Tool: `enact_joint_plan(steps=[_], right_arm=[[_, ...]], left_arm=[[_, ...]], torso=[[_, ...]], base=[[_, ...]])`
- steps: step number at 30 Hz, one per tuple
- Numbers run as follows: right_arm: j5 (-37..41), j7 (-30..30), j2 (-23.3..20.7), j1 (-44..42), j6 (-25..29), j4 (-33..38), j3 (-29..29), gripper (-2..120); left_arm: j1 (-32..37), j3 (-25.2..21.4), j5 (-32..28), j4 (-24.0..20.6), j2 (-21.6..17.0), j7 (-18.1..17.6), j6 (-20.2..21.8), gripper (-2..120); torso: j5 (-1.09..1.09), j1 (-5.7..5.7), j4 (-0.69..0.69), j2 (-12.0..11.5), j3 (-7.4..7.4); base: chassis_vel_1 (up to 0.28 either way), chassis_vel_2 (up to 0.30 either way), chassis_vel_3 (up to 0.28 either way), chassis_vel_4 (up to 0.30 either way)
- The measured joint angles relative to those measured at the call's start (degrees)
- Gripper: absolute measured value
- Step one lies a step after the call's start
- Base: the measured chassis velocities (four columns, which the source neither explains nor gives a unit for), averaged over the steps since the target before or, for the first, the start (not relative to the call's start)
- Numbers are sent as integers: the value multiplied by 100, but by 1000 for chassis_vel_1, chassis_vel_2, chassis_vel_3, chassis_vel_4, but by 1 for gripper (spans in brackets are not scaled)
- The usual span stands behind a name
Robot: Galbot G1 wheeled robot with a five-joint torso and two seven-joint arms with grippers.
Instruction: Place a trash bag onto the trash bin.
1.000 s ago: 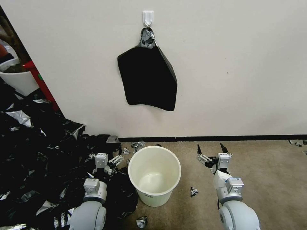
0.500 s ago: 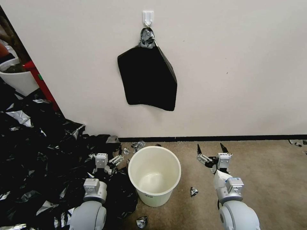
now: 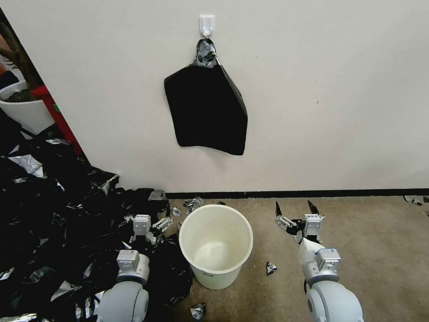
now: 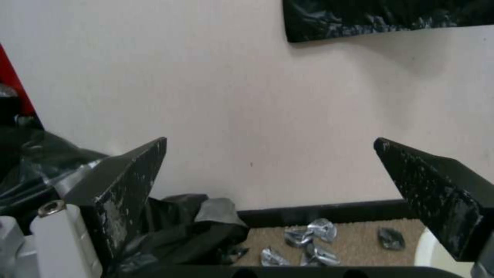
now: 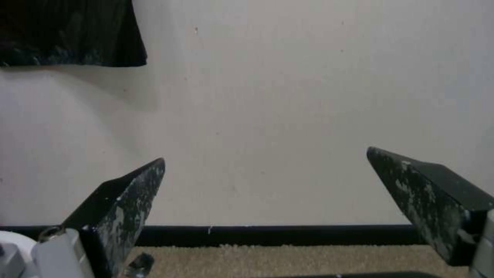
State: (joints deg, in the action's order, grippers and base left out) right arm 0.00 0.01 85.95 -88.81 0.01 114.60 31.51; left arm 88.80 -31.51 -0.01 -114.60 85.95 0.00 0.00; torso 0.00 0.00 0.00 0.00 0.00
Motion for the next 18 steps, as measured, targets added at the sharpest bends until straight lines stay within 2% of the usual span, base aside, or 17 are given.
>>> enact_joint_plan(steps=[18], right_arm=[[0, 0, 0, 0, 0, 0, 0, 100]], left_arm=[[0, 0, 0, 0, 0, 0, 0, 100]], torso=[[0, 0, 0, 0, 0]], base=[[0, 0, 0, 0]])
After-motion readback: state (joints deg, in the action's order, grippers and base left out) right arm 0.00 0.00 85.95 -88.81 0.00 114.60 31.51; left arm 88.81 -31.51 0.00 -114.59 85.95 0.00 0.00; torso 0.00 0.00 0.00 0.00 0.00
